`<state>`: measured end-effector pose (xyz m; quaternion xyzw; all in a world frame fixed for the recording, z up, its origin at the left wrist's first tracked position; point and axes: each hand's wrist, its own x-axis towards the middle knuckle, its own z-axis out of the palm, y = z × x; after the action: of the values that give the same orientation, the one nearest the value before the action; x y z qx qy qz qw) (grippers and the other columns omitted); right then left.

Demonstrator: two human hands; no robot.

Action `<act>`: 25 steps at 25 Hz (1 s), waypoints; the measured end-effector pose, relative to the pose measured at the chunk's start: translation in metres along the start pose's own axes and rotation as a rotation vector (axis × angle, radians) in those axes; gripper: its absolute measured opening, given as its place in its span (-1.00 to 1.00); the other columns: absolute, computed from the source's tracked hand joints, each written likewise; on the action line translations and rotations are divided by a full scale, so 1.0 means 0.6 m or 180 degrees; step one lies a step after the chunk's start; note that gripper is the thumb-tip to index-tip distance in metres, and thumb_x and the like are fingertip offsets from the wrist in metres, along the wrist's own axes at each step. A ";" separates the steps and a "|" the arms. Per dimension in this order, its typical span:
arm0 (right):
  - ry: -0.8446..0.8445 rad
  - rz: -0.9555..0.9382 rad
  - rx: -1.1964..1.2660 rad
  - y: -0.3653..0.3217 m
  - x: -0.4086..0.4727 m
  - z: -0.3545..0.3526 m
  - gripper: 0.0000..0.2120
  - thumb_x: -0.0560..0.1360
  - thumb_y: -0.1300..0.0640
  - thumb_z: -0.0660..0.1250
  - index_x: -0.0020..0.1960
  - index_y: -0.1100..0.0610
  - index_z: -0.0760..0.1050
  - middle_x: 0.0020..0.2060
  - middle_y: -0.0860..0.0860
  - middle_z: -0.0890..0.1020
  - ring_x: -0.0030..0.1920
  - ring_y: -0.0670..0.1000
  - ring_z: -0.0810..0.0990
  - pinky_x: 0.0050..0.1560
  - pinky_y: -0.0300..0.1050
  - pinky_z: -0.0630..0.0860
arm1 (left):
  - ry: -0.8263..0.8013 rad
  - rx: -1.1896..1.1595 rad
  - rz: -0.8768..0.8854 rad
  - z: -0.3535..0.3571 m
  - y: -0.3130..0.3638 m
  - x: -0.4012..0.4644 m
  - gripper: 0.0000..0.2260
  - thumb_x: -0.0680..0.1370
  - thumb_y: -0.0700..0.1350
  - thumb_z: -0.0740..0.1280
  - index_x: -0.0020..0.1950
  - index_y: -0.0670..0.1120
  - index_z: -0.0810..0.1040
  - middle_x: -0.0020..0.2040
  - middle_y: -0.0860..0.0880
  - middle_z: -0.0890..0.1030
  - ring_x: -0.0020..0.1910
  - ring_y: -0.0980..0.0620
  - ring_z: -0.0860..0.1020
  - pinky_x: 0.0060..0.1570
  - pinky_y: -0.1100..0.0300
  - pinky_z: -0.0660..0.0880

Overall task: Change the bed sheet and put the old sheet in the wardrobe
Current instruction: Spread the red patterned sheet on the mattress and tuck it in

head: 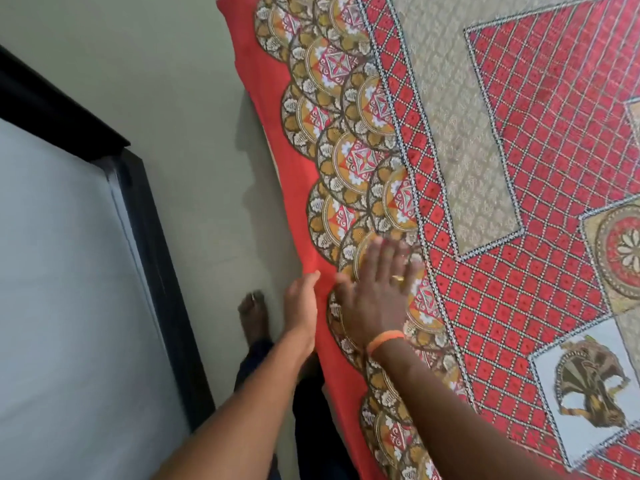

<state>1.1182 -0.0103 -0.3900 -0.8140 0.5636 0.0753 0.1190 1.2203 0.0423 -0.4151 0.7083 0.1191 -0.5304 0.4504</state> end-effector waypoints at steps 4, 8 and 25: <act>-0.0025 -0.2263 -0.0024 -0.071 0.034 -0.013 -0.55 0.55 0.07 0.13 0.39 0.20 0.44 0.47 0.16 0.34 0.52 0.22 0.20 0.48 0.29 0.09 | -0.0082 0.0018 0.0240 0.012 0.154 0.066 -0.47 0.38 0.35 0.40 -0.09 -0.13 0.65 -0.18 -0.01 0.67 -0.20 0.03 0.62 -0.13 0.13 0.55; 0.0688 -0.1440 0.1195 -0.092 0.133 -0.077 -0.76 0.56 0.16 0.24 0.12 0.27 0.56 0.26 0.23 0.50 0.31 0.27 0.44 0.27 0.22 0.42 | 0.0224 0.0087 0.0622 0.030 0.295 0.137 -0.59 0.46 0.26 0.42 -0.25 -0.04 0.40 -0.37 0.04 0.37 -0.40 0.08 0.33 -0.37 0.19 0.29; 0.0038 -0.1493 0.0216 -0.255 0.361 -0.079 -0.44 0.61 -0.08 0.07 0.50 0.22 0.24 0.55 0.18 0.13 0.56 0.17 0.04 0.48 0.30 0.08 | 0.0081 -0.0171 0.0199 0.040 0.494 0.286 -0.21 0.23 0.41 0.33 0.21 -0.15 0.57 0.12 -0.09 0.65 0.10 -0.08 0.62 0.17 -0.04 0.54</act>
<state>1.3374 -0.1668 -0.3833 -0.9186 0.3619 0.0217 0.1572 1.4668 -0.1966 -0.4119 0.7060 0.1168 -0.5035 0.4841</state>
